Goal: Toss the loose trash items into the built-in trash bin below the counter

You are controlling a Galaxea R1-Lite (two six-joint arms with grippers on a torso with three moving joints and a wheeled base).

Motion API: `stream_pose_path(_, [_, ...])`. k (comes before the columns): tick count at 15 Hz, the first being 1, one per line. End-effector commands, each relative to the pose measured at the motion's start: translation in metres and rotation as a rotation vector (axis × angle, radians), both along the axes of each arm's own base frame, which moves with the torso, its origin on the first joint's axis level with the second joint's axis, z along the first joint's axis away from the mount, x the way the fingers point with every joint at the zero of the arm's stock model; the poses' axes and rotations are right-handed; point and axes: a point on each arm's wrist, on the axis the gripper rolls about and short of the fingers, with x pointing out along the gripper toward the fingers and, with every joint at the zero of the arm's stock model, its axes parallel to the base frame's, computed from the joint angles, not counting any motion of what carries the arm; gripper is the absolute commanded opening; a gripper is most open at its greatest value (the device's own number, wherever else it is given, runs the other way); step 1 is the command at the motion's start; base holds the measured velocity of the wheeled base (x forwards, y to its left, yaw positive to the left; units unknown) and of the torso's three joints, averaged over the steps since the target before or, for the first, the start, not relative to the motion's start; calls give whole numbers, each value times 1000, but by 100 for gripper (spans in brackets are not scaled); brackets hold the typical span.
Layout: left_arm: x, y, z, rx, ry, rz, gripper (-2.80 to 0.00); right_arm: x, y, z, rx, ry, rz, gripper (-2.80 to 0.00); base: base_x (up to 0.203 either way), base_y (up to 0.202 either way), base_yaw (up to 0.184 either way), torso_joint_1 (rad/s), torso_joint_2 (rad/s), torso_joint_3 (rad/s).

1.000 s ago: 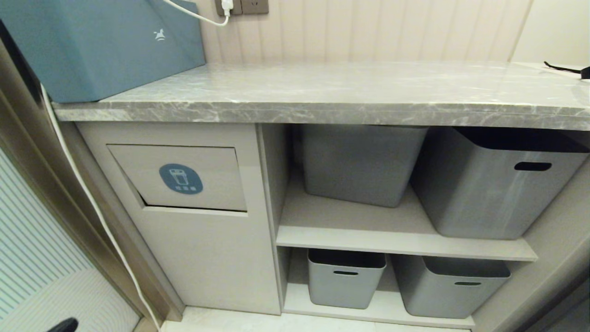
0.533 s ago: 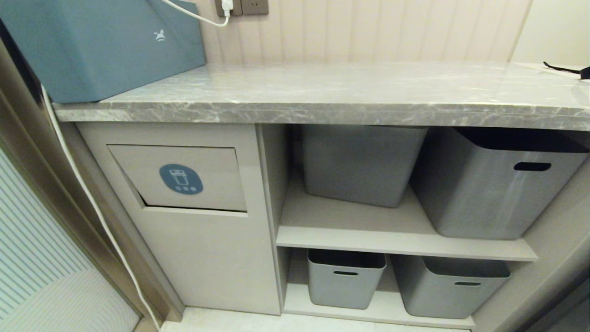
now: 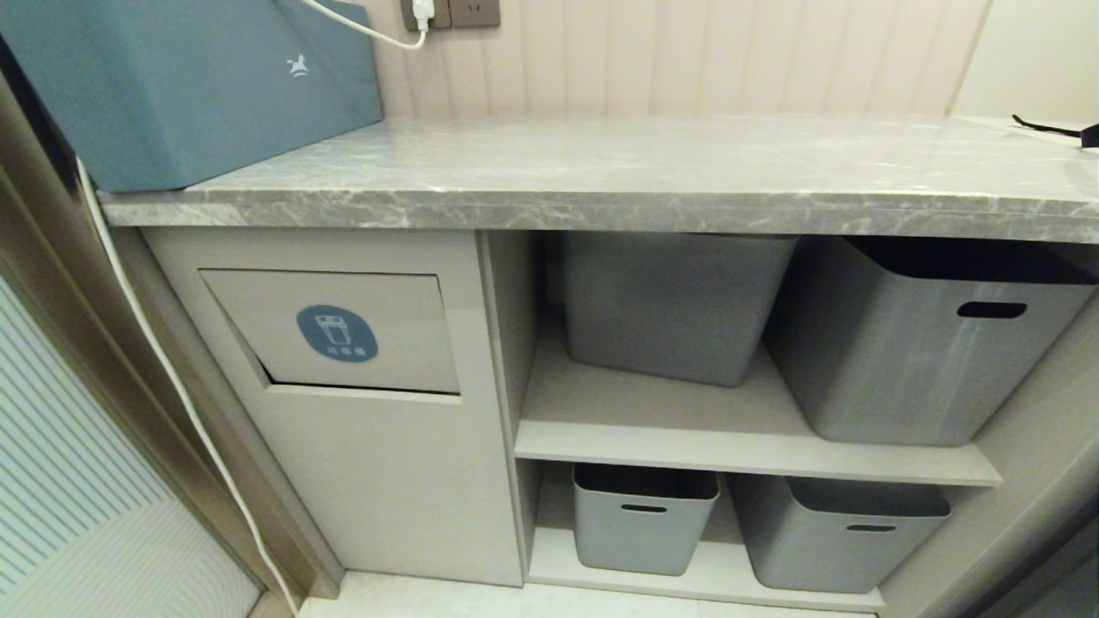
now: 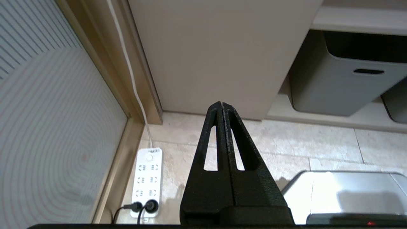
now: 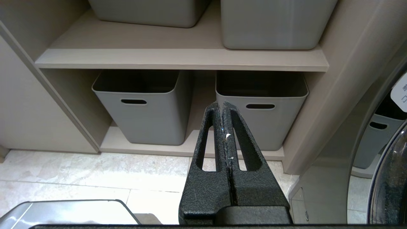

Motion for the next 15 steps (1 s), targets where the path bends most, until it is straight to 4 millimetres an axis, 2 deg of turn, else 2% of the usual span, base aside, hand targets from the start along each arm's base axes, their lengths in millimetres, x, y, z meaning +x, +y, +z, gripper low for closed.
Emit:
stream_pose_path(1, [-11,-1,-2,2,-109,-14,-280,0,0,0,0,2,0,-280,0,0,0,0,0,0])
stream_pose_path(4, [-24,-1,-7,10,-262,-52,-280,0,0,0,1,2,0,-280,0,0,0,0,0,0])
stream_pose_path(15, [-23,-1,-8,-4,-243,-63,-280,0,0,0,-5,1,1,-280,0,0,0,0,0,0])
